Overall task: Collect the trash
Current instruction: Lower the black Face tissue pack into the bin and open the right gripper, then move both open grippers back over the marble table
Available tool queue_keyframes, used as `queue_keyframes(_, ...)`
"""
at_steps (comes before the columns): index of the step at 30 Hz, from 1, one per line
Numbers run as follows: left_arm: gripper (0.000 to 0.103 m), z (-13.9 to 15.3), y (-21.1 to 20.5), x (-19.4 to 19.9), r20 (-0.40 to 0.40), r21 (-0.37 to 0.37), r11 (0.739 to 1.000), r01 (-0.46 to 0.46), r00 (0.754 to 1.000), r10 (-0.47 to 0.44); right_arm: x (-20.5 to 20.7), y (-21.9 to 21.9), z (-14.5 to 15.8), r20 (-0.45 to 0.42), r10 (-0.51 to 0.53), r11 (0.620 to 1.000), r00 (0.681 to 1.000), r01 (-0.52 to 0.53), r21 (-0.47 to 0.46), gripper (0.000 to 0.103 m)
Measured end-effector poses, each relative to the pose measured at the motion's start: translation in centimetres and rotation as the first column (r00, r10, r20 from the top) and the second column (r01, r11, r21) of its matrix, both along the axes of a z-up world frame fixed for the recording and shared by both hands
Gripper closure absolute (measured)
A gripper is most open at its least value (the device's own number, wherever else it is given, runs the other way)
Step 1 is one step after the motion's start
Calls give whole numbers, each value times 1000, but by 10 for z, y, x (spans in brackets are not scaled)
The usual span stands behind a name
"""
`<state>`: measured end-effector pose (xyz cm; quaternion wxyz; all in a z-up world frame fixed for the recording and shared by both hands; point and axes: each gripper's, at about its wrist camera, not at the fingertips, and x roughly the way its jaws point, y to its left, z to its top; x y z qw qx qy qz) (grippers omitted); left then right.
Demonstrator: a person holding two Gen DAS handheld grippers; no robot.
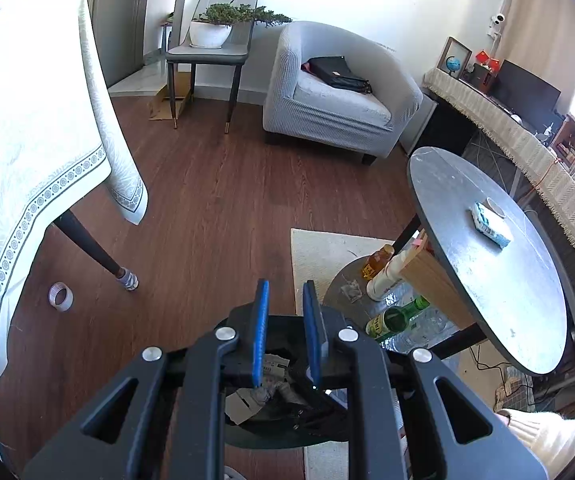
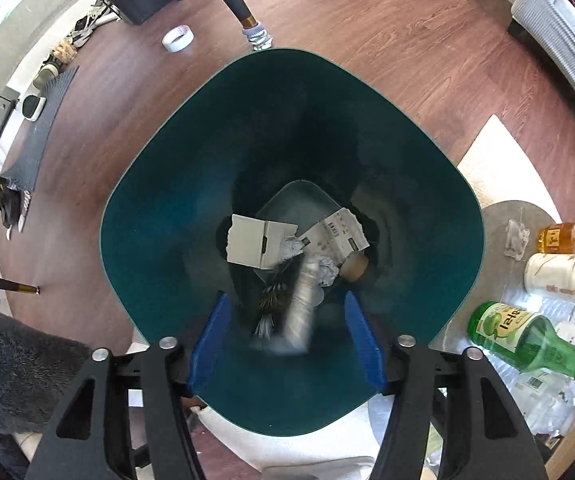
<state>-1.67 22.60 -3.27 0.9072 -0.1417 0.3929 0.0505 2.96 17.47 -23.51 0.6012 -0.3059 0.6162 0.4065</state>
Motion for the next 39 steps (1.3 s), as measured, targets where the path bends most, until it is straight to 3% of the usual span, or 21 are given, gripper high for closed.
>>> queue_keyframes(9,84,13,4,-1,38,27,999,-26,999,25,1,-2,37,38,2,996,999,-6,94,42)
queue_keyframes(12,84,17,5,-1,55,27,999,-32,998,30,-4,-1,64,82,14,988,996,-27,152,42)
queue_keyframes(19,79,41,-12,-4,166,56,998,4,986,-13,-5,-10,138,181,-5,950,984,-51,307,57)
queue_keyframes(25,76,51,-27,2,209,50,998,37,977,-47,14,-44,192,239,-94,914,966,-11,405,61)
queue_keyframes(30,67,53,-49,10,218,51,996,79,972,-88,38,-82,220,269,-198,893,942,60,447,61)
queue_keyframes(35,52,52,-71,22,218,54,992,114,968,-123,66,-131,237,297,-314,873,902,151,464,61)
queue_keyframes(39,48,42,-96,38,184,72,986,149,970,-160,89,-177,250,308,-411,844,858,230,484,61)
